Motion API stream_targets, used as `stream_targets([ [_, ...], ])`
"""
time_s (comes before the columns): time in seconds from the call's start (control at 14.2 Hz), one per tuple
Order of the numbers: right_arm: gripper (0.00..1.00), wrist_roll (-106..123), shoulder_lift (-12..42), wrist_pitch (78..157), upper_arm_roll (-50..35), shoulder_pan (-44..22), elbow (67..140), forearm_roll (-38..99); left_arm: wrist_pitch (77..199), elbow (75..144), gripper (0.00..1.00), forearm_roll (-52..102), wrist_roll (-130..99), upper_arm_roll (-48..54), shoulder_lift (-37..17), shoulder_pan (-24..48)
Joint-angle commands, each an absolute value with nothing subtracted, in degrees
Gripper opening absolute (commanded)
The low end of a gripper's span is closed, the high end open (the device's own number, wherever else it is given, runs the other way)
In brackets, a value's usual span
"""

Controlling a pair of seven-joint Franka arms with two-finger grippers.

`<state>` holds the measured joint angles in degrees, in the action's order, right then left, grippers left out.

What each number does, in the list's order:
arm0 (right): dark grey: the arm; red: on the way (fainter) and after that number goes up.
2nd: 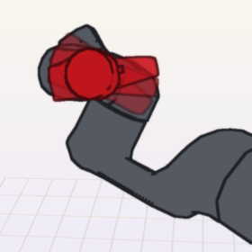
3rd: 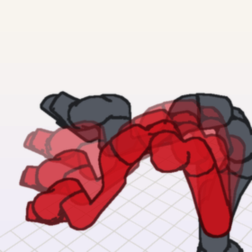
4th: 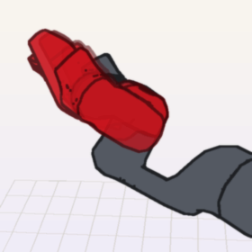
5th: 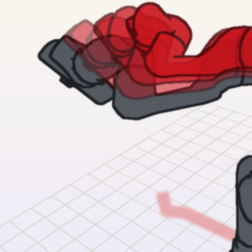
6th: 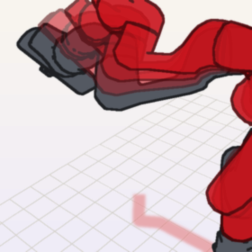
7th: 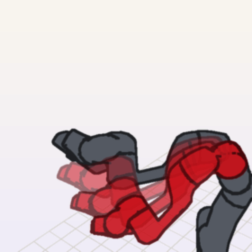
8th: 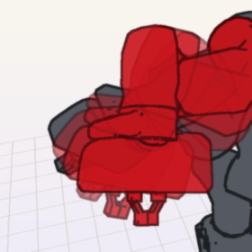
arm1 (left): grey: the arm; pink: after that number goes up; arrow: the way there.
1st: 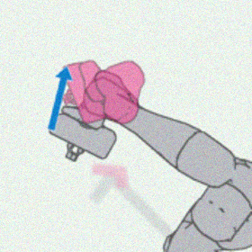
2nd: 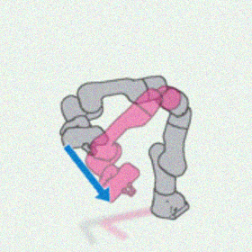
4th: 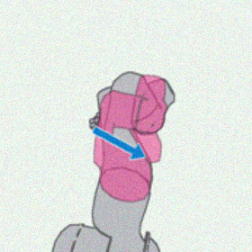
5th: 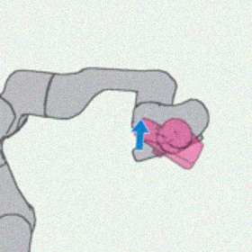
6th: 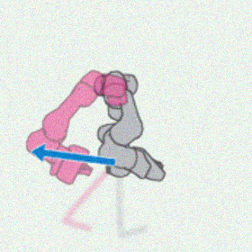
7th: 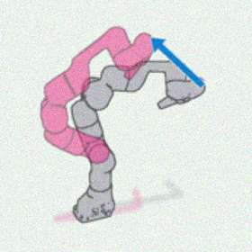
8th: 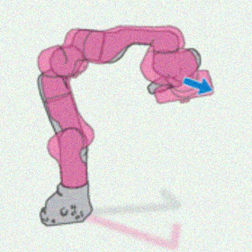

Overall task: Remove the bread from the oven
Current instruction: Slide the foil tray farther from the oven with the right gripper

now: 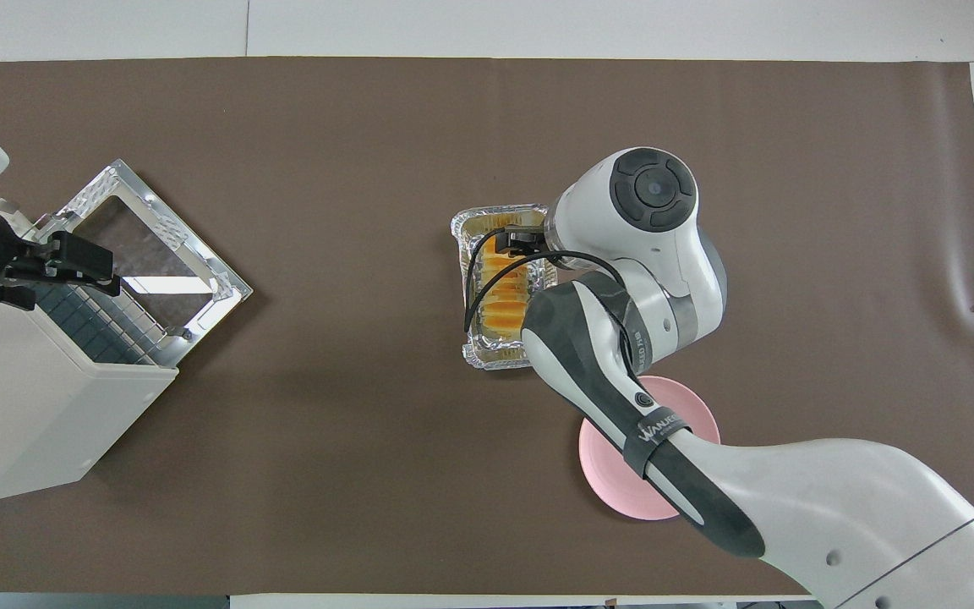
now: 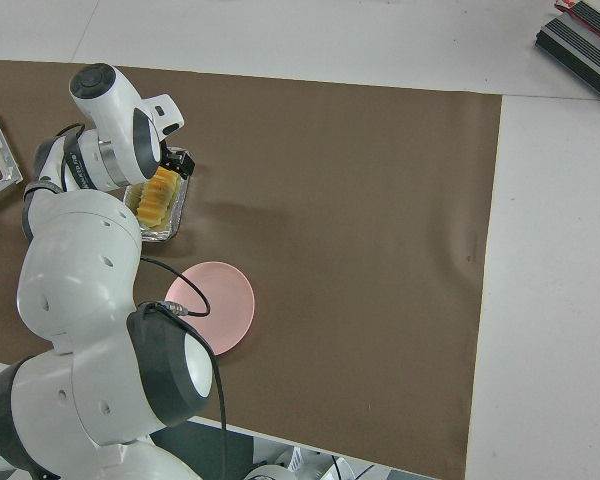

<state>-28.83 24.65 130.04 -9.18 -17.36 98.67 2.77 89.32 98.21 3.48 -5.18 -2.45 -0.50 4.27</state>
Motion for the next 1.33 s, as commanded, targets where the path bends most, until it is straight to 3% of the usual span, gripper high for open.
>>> stream_targets([
  [0.0, 0.97, -31.11, 25.49, 131.83, -9.76, -16.52, 100.53, 4.21, 89.74, 100.37, 1.0, 2.11, -3.43, -2.2, 1.67, 4.31],
  [0.14, 0.89, -31.03, 24.79, 131.67, -9.76, -16.35, 102.21, 6.93, 88.77, 100.9, 1.0, 2.02, -3.16, -2.29, 1.84, 4.39],
  [0.35, 0.56, -30.85, 24.26, 129.64, -9.76, -16.52, 103.26, 7.03, 87.11, 98.79, 1.0, 2.02, -2.73, -2.2, 1.06, 3.26],
  [0.56, 0.05, -30.41, 23.73, 129.64, -9.76, -16.79, 104.41, 7.03, 84.91, 99.32, 1.0, 1.93, 0.08, -1.76, 1.58, 2.64],
  [0.63, 0.0, -30.41, 23.64, 129.64, -9.76, -16.96, 104.41, 7.03, 85.34, 99.32, 1.0, 1.59, 0.35, -1.76, 1.5, 2.72],
  [0.91, 0.0, -27.79, 23.56, 129.82, -9.76, -16.01, 103.45, 7.12, 85.87, 99.32, 1.0, 0.7, 0.18, -1.76, 1.49, 3.25],
  [1.26, 0.0, -8.93, 21.8, 126.05, -9.67, -4.77, 102.04, 13.87, 85.87, 98.88, 1.0, 0.7, -0.26, -1.76, 1.58, 3.25],
])
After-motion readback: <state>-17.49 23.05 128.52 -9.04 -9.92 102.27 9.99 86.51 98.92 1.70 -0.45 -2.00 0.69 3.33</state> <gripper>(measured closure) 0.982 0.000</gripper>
